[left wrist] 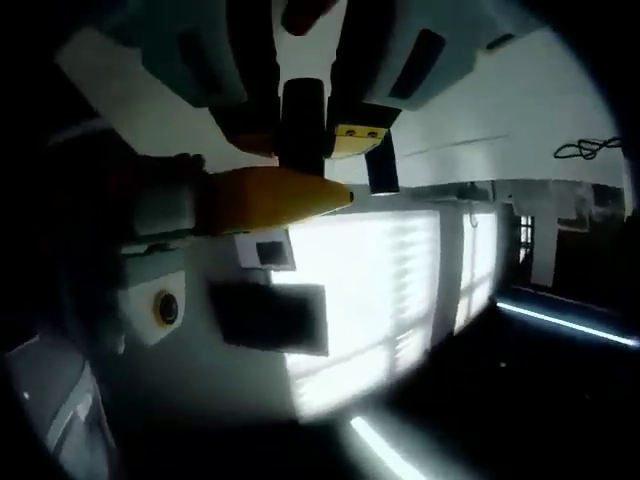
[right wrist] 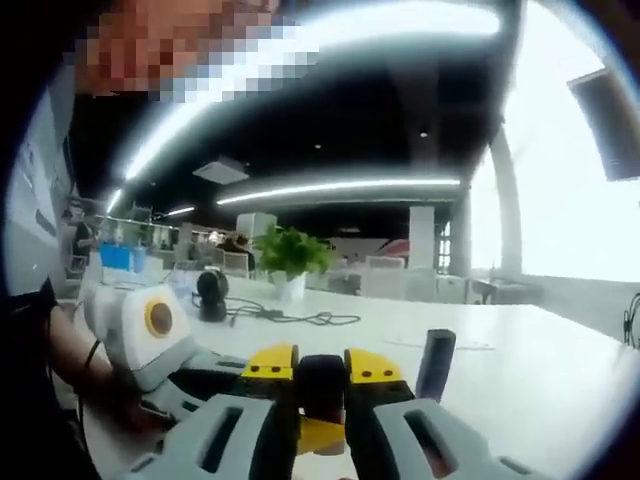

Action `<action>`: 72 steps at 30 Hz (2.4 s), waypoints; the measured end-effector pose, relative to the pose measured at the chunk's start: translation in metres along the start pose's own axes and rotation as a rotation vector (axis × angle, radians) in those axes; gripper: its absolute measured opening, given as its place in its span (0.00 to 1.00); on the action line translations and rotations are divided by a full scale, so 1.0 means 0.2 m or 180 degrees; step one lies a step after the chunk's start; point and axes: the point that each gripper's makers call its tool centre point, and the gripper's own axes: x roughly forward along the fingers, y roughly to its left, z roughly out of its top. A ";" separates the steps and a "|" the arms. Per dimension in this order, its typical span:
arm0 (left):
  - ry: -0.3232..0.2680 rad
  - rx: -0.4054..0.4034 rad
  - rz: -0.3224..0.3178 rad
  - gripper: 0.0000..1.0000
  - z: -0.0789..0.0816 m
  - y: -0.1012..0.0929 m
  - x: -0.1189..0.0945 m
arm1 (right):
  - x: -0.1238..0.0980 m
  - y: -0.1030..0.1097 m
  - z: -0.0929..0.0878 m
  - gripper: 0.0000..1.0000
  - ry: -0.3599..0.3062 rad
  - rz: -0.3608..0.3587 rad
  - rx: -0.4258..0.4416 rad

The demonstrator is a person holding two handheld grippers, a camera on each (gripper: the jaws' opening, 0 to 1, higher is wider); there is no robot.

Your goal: Pick up cosmetic bottle twist off cap place on table pick up cap screw tight cap place on table

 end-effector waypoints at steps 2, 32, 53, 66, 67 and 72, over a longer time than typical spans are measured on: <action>-0.0004 -0.0033 -0.0004 0.08 0.00 -0.01 0.01 | 0.00 -0.01 0.01 0.11 -0.0017 -0.0014 0.0016; 0.0247 -0.0153 0.0053 0.08 -0.10 0.08 -0.02 | 0.01 0.04 -0.04 0.11 0.0043 0.0114 0.0133; 0.0207 0.0142 0.0048 0.08 -0.07 0.08 -0.01 | 0.01 0.05 -0.03 0.11 0.0011 0.0149 0.0143; 0.0285 -0.0075 0.0032 0.08 -0.11 0.07 -0.03 | 0.02 0.06 -0.04 0.11 0.0029 0.0147 0.0169; 0.0282 -0.0086 0.0032 0.08 -0.11 0.07 -0.03 | 0.02 0.06 -0.04 0.11 0.0029 0.0149 0.0159; 0.0264 -0.0068 0.0027 0.07 -0.10 0.06 -0.02 | 0.01 0.06 -0.03 0.11 0.0020 0.0199 0.0103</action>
